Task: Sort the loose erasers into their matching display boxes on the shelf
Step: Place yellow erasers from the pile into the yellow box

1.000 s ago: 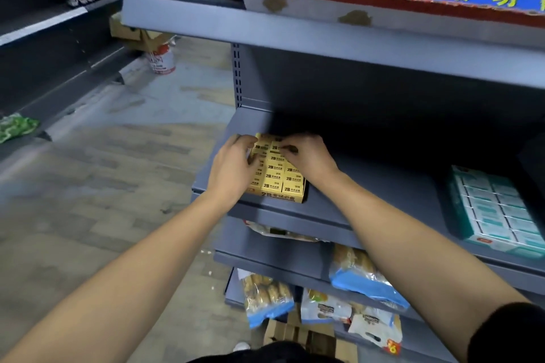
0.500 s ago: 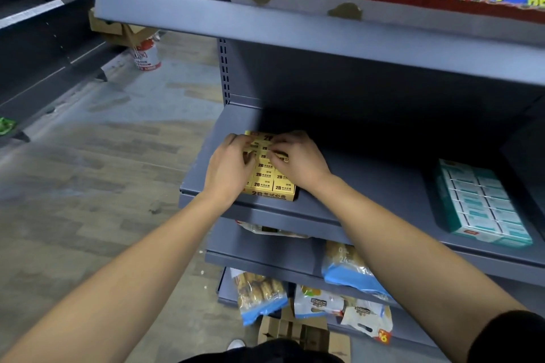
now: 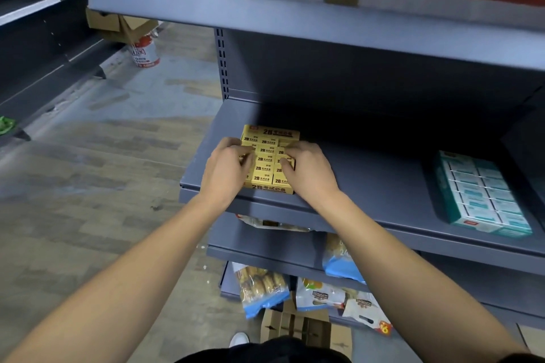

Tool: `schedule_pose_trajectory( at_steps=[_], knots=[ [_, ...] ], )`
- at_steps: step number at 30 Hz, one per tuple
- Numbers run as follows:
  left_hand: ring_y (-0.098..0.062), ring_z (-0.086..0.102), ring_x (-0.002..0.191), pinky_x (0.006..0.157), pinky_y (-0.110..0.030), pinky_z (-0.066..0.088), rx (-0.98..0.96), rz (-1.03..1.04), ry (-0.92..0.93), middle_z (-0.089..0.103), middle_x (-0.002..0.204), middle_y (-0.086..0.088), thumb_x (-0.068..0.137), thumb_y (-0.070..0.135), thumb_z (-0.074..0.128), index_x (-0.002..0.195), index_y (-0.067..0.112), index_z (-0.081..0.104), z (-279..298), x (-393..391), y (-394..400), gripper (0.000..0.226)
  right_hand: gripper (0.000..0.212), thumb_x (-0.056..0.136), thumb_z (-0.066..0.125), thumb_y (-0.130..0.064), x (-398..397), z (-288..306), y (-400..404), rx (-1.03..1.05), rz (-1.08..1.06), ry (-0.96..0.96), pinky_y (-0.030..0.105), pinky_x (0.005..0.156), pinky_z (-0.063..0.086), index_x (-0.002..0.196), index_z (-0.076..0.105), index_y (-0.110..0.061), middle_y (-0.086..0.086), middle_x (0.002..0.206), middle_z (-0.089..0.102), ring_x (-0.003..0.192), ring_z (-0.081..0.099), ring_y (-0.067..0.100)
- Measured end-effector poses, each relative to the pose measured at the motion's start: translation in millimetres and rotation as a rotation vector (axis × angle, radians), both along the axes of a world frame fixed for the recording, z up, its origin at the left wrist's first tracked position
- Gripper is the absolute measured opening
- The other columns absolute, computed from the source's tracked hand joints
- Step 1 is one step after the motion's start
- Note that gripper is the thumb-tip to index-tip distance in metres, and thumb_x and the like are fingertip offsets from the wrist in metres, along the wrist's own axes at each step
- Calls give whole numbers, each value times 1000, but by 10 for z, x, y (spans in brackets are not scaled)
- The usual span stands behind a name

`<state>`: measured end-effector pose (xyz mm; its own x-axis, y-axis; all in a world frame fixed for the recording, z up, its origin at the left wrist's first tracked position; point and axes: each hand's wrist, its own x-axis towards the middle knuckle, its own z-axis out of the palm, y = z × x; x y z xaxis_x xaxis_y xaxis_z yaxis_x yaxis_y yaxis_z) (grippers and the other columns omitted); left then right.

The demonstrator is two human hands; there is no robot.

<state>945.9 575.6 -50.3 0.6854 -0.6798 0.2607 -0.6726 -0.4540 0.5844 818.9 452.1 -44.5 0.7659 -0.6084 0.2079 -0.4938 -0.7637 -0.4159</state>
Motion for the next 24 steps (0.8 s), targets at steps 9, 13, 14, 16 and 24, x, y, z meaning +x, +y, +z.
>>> schedule_pose_trajectory(
  at_steps=[9,13,14,16,24],
  knots=[
    [-17,56,108,88,-26,42,15,18,77,55,122,0,82,48,69,112,17,72,26,-6,-34,43,73,79,64,-61,-21,114,-58,61,81,131,39,109,35,134,55,-13,3,141,48,131,37,24],
    [-20,58,107,84,-24,39,4,58,75,53,126,0,85,48,67,116,15,69,0,-97,-47,45,72,82,62,-59,-43,59,1,25,77,116,37,109,34,135,53,-10,3,143,45,132,34,24],
    [-20,58,107,84,-24,38,2,58,76,53,127,0,85,48,67,117,16,69,3,-101,-45,46,73,82,61,-60,-48,57,-3,21,77,117,37,108,34,135,53,-11,2,143,45,132,34,24],
    [-19,57,108,84,-23,38,-6,48,81,53,126,1,85,49,66,118,17,68,10,-74,-31,46,74,81,63,-61,-44,77,-14,43,72,106,36,107,34,136,53,-12,3,143,44,131,35,24],
    [-21,56,111,87,-26,39,6,42,70,54,125,-1,88,44,65,117,17,69,24,-48,-36,39,55,87,63,-48,18,32,18,65,32,25,34,104,35,131,58,-14,4,136,50,125,38,26]
  ],
)
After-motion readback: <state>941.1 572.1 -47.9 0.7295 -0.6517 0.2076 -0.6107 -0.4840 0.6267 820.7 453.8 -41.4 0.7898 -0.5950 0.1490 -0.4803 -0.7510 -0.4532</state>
